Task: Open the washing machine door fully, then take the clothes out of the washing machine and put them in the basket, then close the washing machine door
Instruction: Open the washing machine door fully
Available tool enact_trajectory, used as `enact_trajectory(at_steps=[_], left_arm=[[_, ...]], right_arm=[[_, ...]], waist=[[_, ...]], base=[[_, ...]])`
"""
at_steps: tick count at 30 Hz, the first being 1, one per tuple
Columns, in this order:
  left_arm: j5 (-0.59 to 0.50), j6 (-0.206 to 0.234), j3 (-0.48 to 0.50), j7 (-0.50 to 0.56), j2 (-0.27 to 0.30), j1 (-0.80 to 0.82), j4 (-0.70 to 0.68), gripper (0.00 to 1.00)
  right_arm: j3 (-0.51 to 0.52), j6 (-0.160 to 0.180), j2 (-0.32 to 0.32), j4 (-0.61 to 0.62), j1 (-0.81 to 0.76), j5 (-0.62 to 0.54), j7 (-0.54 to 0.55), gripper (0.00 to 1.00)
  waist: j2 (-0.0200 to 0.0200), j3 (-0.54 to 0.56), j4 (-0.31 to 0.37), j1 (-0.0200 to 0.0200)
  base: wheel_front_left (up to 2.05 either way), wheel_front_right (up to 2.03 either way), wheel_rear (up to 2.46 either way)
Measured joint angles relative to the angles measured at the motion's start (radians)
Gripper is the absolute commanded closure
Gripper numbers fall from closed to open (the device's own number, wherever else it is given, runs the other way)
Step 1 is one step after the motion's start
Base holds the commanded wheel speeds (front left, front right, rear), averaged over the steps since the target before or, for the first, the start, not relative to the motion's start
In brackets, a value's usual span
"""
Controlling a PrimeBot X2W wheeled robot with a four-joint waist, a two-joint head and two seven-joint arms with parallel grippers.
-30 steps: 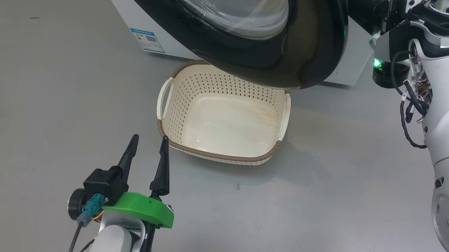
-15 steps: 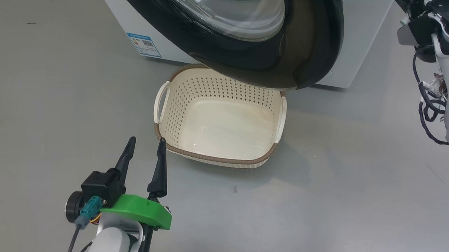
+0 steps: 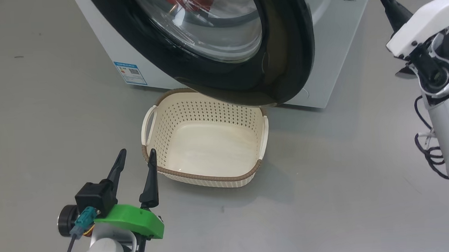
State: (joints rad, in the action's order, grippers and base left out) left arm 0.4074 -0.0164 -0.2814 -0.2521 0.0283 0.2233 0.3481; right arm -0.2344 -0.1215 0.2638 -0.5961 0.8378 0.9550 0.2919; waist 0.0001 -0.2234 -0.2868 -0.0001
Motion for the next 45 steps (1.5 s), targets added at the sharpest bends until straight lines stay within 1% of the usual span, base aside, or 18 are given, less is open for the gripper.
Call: enact_trajectory(at_steps=[9,10,18,20,24,26,30,32,34,37,38,39,40,42,45], left_arm=[[-0.009,0.007,0.044,0.0,0.001,-0.045,0.006,0.0],[-0.011,0.007,0.049,0.0,0.002,-0.055,0.007,0.0],[-0.023,0.012,0.074,0.0,0.004,-0.1,0.002,0.0],[-0.025,0.012,0.076,0.0,0.005,-0.106,-0.001,0.0],[-0.031,0.012,0.082,0.0,0.005,-0.117,-0.007,0.0],[-0.031,0.012,0.084,0.0,0.005,-0.124,-0.009,0.0],[-0.031,0.012,0.091,0.0,0.005,-0.129,-0.015,0.0],[-0.031,0.012,0.095,0.0,0.005,-0.136,-0.019,0.0],[-0.031,0.012,0.095,0.0,0.006,-0.143,-0.022,0.0],[-0.031,0.012,0.103,0.0,0.005,-0.147,-0.029,0.0],[-0.031,0.014,0.111,0.0,0.006,-0.148,-0.033,0.0],[-0.031,0.021,0.119,0.0,0.006,-0.149,-0.036,0.0],[-0.031,0.021,0.122,0.0,0.006,-0.15,-0.038,0.0],[-0.031,0.021,0.122,0.0,0.006,-0.152,-0.04,0.0],[-0.026,0.02,0.121,0.0,0.006,-0.153,-0.04,0.0]], right_arm=[[-0.068,0.0,-0.012,0.072,-0.195,-0.09,-0.16,1.0],[-0.075,0.0,-0.01,0.087,-0.236,-0.11,-0.2,1.0],[-0.097,0.001,0.022,0.157,-0.384,-0.228,-0.355,1.0],[-0.097,0.013,0.03,0.173,-0.42,-0.246,-0.387,1.0],[-0.101,0.061,0.036,0.187,-0.504,-0.277,-0.424,1.0],[-0.105,0.074,0.037,0.198,-0.551,-0.293,-0.453,1.0],[-0.106,0.106,0.021,0.229,-0.622,-0.303,-0.503,1.0],[-0.106,0.117,0.017,0.245,-0.652,-0.311,-0.513,1.0],[-0.087,0.142,0.005,0.263,-0.689,-0.309,-0.518,1.0],[-0.083,0.16,-0.006,0.293,-0.736,-0.309,-0.527,1.0],[-0.083,0.162,-0.007,0.307,-0.745,-0.317,-0.528,0.67],[-0.083,0.168,-0.008,0.318,-0.749,-0.326,-0.528,0.09],[-0.081,0.174,-0.009,0.328,-0.751,-0.331,-0.528,0.0],[-0.076,0.186,-0.008,0.345,-0.76,-0.336,-0.535,0.0],[-0.071,0.187,-0.003,0.369,-0.784,-0.352,-0.535,0.0]], waist=[[0.0,0.075,0.049,0.0],[0.0,0.092,0.061,0.0],[0.0,0.152,0.113,0.0],[0.0,0.163,0.126,0.0],[0.0,0.182,0.148,0.0],[0.0,0.189,0.157,0.0],[0.0,0.201,0.169,0.0],[0.0,0.206,0.175,0.0],[0.0,0.21,0.178,0.0],[0.0,0.212,0.182,0.0],[0.0,0.211,0.184,0.0],[0.0,0.21,0.187,0.0],[0.0,0.209,0.19,0.0],[0.0,0.208,0.195,0.0],[0.0,0.203,0.199,0.0]], base=[[0.0,0.0,0.0],[0.0,0.0,0.0],[0.0,0.0,0.0],[0.0,0.0,0.0],[0.0,0.0,0.0],[0.0,0.0,0.0],[0.0,0.0,0.0],[0.0,0.0,0.0],[0.0,0.0,0.0],[0.0,0.0,0.0],[0.0,0.0,0.0],[0.0,0.0,0.0],[0.0,0.0,0.0],[0.0,0.0,0.0],[0.0,0.0,0.0]])
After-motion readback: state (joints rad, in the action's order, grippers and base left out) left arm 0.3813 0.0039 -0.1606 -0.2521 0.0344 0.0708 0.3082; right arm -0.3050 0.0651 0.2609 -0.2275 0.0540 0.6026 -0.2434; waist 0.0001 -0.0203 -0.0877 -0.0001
